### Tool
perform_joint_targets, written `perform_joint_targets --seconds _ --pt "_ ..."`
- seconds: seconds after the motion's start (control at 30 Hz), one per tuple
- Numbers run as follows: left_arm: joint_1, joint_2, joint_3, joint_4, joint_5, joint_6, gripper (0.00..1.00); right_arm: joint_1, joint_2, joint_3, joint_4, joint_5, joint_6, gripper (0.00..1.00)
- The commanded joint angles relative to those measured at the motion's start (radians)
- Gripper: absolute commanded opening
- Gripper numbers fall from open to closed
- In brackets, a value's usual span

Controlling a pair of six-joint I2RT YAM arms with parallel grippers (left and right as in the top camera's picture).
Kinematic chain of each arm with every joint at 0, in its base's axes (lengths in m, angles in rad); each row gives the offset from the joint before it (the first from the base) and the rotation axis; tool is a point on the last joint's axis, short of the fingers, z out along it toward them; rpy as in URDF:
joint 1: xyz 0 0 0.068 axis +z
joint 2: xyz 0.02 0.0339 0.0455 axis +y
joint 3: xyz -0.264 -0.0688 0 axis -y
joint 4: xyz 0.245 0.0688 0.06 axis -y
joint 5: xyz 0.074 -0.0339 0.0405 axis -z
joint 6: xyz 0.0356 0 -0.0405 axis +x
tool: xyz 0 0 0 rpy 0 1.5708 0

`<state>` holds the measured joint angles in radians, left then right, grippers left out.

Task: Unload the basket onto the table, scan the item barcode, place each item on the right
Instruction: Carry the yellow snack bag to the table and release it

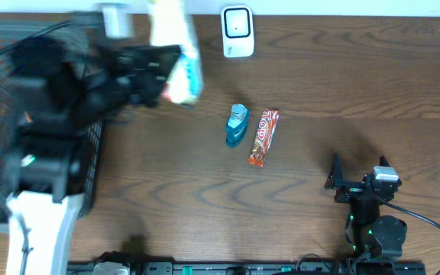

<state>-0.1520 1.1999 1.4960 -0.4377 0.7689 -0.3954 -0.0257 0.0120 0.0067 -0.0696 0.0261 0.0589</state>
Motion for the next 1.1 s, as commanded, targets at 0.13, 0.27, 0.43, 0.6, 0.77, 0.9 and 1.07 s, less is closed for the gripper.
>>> perform_joint_targets --seconds 0.13,0.27,0.43,0.6,0.77,0.9,1.07 --pt "-0.305 0.248 0.013 0.105 -0.053 0.155 0.07 -0.008 -0.005 -0.001 -0.002 0.005 -0.012 0.99" --pt "-0.426 0.383 0.013 0.149 -0.200 0.155 0.07 -0.008 -0.005 -0.001 -0.002 0.005 -0.012 0.99" --pt "-0.548 0.539 0.013 0.169 -0.474 0.155 0.07 -0.008 -0.005 -0.001 -0.002 0.005 -0.012 0.99" --pt "-0.606 0.669 0.013 0.202 -0.546 0.151 0.07 -0.008 -0.005 -0.001 -0.002 0.005 -0.012 0.99" --pt "-0.614 0.751 0.013 0.248 -0.545 0.129 0.07 -0.008 -0.005 -0.001 -0.002 0.005 -0.012 0.99" --pt "-0.615 0.801 0.013 0.257 -0.537 0.089 0.07 -0.008 -0.005 -0.001 -0.002 0.005 -0.012 0.99" --pt "-0.615 0.847 0.013 0.255 -0.515 0.064 0.07 -0.008 -0.005 -0.001 -0.002 0.005 -0.012 0.99"
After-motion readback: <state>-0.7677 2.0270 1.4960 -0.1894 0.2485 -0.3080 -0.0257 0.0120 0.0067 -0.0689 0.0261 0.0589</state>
